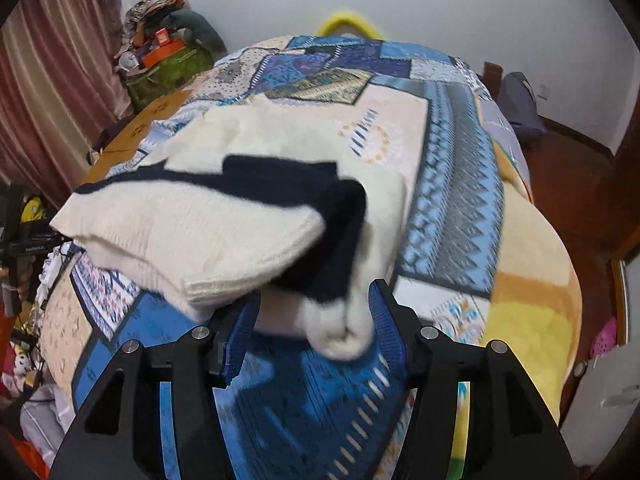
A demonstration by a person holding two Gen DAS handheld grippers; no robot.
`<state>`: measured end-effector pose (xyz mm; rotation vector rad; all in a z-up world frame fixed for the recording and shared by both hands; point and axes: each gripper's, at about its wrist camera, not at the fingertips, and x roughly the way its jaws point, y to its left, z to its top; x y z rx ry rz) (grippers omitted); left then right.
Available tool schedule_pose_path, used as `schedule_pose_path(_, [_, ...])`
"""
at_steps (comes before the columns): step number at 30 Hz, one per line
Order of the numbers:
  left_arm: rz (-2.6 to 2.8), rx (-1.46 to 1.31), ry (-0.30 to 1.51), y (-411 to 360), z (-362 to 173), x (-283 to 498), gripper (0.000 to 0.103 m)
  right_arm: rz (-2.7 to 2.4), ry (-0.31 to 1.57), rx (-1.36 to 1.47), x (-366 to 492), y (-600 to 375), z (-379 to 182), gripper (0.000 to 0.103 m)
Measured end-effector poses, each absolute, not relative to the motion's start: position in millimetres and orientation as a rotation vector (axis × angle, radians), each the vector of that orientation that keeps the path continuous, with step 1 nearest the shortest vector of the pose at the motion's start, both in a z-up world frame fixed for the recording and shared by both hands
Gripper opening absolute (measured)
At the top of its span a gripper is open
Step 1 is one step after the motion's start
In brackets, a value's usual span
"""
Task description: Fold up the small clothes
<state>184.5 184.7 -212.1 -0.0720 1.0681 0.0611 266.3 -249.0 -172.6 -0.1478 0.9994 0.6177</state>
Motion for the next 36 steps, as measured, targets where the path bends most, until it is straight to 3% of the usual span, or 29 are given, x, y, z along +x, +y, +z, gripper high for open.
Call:
schedule_pose_path(4, [0.044,-0.062,1.036,185,-198,205,0.072,0.63,0.978,-0.156,277,-237,-170,0.056])
schedule_pose_path(11, [0.113,-0.169,1.072,210,-213,263,0.072,0.618,0.971,-0.156,313,-221,-179,0.056])
schedule_pose_path(16, [0.161,-0.394,1.132,243,-239,288,0.072,0.572,0.987,-0.084,339,-224,-189,0.056])
schedule_pose_path(27, [0.07,-0.263,1.115,213,-233,300,0.072,0.558,0.991,-0.029,349,-233,-194,0.055])
schedule_pose_path(33, [0.052,-0.322,1.145,212,-243,319,0.038,0.565,1.001,-0.01,359,-228,-199,0.044])
schedule_pose_path(35, [0.045,-0.333,1.139,212,-242,321,0.012,0.564,1.005,-0.007,362,-227,-199,0.03])
schedule_pose_path(36, [0.044,-0.33,1.136,212,-240,320,0.008,0.572,1.008,-0.003,363,-226,-198,0.024])
